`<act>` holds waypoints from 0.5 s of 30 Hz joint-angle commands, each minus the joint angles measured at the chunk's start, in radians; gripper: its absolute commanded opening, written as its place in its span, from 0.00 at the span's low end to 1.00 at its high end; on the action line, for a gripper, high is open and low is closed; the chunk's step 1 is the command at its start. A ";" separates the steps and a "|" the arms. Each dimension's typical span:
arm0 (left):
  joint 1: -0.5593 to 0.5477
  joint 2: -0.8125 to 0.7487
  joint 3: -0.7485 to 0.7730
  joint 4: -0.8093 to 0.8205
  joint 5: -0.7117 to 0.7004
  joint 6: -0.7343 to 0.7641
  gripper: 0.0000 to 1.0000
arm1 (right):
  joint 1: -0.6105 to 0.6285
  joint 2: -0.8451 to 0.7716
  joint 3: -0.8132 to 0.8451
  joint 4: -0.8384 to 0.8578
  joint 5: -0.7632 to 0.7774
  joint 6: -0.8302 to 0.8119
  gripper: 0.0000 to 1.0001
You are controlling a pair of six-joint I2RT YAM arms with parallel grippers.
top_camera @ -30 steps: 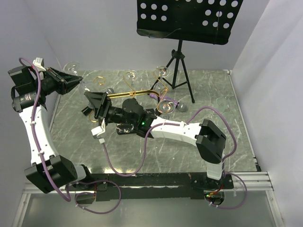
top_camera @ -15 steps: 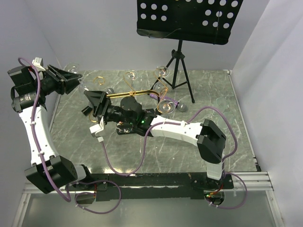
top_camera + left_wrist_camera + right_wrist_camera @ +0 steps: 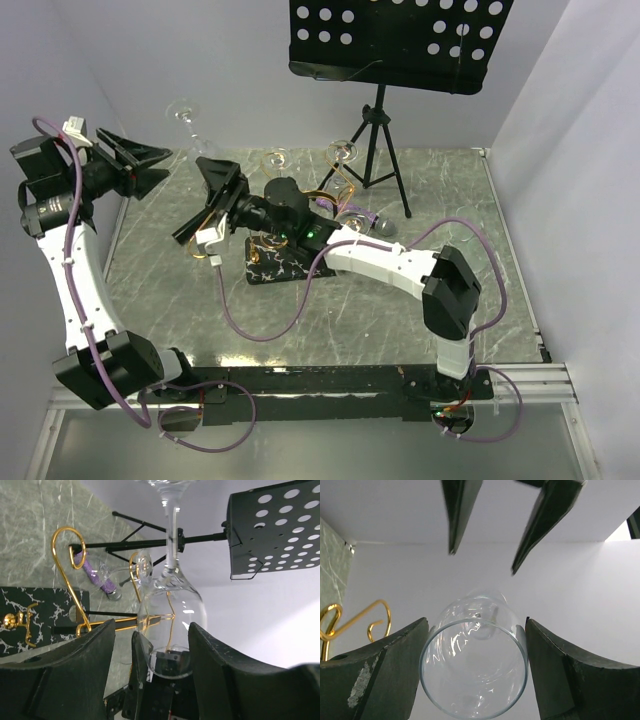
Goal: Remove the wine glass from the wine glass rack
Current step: Place the wine glass at the center of the board.
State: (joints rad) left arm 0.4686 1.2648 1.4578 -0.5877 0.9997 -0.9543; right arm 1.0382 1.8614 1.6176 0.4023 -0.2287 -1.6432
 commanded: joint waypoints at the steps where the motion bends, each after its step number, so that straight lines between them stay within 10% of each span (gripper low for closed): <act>1: 0.036 -0.015 0.075 0.032 0.036 0.022 0.64 | -0.023 -0.089 0.028 0.067 0.014 -0.044 0.60; 15: 0.074 0.056 0.052 0.212 0.028 -0.055 0.61 | -0.069 -0.563 -0.260 -0.203 0.156 -0.063 0.55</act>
State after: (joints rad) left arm 0.5373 1.3174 1.5032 -0.4625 1.0233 -0.9821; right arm 0.9882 1.4620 1.3708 0.1894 -0.1383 -1.6737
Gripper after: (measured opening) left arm 0.615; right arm 0.804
